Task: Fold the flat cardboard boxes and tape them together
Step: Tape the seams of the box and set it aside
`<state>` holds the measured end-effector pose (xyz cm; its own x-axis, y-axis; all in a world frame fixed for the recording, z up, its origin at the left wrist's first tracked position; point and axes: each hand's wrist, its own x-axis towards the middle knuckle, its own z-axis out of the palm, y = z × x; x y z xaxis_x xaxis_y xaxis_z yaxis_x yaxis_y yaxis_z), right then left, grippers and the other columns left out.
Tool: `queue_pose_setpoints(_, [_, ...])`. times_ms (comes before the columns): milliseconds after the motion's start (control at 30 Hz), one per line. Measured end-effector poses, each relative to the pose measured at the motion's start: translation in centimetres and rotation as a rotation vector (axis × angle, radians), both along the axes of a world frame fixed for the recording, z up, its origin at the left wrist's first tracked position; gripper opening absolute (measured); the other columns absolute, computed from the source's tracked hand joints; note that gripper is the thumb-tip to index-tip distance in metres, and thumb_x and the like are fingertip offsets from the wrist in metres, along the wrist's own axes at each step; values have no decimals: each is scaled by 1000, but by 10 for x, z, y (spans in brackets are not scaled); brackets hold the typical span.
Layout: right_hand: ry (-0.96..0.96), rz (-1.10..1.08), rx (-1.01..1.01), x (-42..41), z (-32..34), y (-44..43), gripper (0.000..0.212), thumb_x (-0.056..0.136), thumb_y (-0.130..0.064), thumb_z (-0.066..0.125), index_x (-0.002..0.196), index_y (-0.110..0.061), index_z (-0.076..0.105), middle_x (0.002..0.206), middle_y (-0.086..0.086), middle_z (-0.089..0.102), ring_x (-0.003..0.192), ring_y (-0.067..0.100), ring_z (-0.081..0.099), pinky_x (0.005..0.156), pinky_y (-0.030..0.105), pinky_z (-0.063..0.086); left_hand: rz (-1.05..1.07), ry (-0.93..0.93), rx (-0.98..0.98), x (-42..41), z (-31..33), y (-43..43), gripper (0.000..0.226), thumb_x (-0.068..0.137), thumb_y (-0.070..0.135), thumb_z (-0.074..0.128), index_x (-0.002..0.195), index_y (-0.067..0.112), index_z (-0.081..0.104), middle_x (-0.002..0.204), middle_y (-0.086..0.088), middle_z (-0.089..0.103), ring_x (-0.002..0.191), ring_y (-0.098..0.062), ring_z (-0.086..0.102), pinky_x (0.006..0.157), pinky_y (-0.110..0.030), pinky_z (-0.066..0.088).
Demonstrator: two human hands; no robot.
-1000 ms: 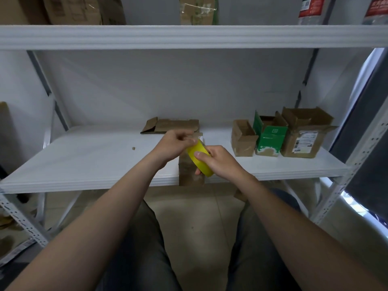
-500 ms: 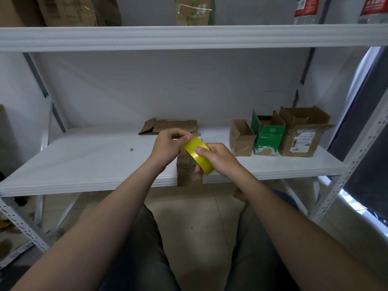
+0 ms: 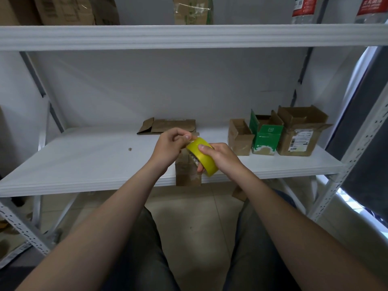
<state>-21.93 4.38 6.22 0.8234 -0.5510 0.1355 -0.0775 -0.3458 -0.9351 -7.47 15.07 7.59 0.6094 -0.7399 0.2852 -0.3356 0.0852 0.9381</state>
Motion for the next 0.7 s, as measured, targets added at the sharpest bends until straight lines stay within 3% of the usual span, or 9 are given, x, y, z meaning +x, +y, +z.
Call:
queue_pose_setpoints(167, [-1,-27,-52,1,-1,1,38,105,-32,51,98,1,66,74,15,75,71,26,73,69,35,57,4,-90,9,3,2,2,7,97,17,65,96,22,71,103,1,72,95,-11,67,67,-30,54])
queue_pose_setpoints(300, [-4,-46,-112,0,-1,1,31,104,-32,51,88,-10,65,71,11,75,71,25,73,70,38,56,-48,-245,41,5,4,2,23,93,9,68,103,30,66,96,5,70,85,-1,64,66,-17,48])
queue_pose_setpoints(433, [52,-42,-188,1,-5,-1,32,102,-41,51,85,-18,65,71,5,76,73,19,74,84,46,58,17,-353,90,11,2,-1,39,89,5,66,98,43,65,81,-6,71,82,-16,68,79,-36,56])
queue_pose_setpoints(567, [110,-94,-283,7,-13,-3,33,96,-52,48,82,-26,63,67,-5,75,78,15,72,99,56,47,56,-438,200,7,4,-3,38,89,4,61,107,38,63,79,1,73,82,-13,67,80,-34,55])
queue_pose_setpoints(700, [142,-107,-305,14,-13,-2,36,94,-55,46,81,-27,63,66,-9,74,84,17,71,99,57,45,136,-412,240,2,11,-12,33,88,3,58,104,32,66,75,4,65,85,-20,66,84,-38,56])
